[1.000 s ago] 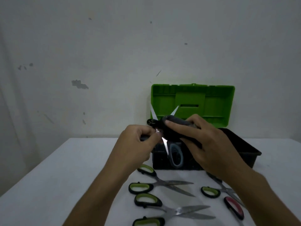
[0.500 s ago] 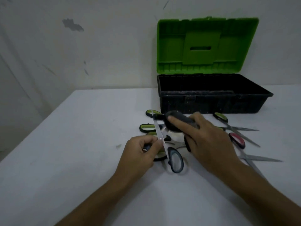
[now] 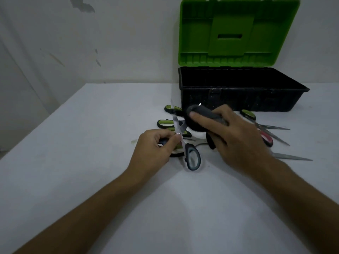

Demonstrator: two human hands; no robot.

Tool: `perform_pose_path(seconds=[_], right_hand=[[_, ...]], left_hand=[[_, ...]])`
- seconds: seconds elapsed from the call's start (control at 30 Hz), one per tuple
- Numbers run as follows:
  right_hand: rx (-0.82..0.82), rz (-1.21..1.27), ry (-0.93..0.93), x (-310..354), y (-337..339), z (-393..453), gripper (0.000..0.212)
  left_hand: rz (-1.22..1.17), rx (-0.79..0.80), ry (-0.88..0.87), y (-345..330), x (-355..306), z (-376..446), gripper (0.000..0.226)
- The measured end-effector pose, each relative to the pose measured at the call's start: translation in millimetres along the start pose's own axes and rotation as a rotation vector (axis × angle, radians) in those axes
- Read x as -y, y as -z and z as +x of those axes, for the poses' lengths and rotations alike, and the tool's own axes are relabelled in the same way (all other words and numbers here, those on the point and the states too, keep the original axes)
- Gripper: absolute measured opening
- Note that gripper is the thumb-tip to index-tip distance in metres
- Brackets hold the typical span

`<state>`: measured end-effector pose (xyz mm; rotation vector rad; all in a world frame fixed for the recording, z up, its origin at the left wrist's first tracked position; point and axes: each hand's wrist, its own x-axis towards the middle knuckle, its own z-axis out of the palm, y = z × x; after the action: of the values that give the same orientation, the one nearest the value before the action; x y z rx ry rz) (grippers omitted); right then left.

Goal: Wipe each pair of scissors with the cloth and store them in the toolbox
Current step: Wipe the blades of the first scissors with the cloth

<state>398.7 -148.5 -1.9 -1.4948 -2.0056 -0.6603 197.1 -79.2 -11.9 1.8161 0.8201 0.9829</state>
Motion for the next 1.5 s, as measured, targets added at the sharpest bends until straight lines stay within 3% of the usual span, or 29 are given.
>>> perform_pose_path(seconds=[0.1,0.27,0.43,0.5,0.63,0.87,1.03,1.2,1.5], right_hand=[[0.081,-0.019,0.099,7.0,-5.1,-1.7,0.057],[-0.051,-0.072,-0.201,-5.7,-8.2,10.2,0.064],[0.083,0.012,0.061,7.9,-9.7,0.5,0.06],[0.116,0.0,0.006,5.8,-15.3,4.1,0.062],[0.024,-0.015,-0.224,-5.2,-7.3,6.5,0.063],[0.227,0.052,-0.15,14.9,-8.2,3.9,0.055],[0.236,0.156,-0.193,15.2,-3.7,3.9,0.049],[0.29,0.19,-0.173,10.8,-2.3,1.6,0.056],[0.212,0.08,-0.166,10.0,-7.5,3.4,0.056]], left_hand=[[-0.033,-0.019,-0.015,0.3,4.4,-2.0,0.025],[-0.114,0.0,0.067,2.0,4.4,1.0,0.019],[-0.035,0.017,0.018,0.9,2.2,0.4,0.023],[-0.058,0.006,0.043,2.5,4.2,1.1,0.022],[-0.05,0.012,0.053,1.7,7.4,1.7,0.021],[0.037,-0.014,0.007,2.6,9.6,2.8,0.024],[0.062,-0.018,0.041,0.9,5.4,2.4,0.022],[0.043,-0.031,0.068,0.0,3.1,1.4,0.02],[0.106,-0.052,0.016,-1.6,5.7,1.4,0.019]])
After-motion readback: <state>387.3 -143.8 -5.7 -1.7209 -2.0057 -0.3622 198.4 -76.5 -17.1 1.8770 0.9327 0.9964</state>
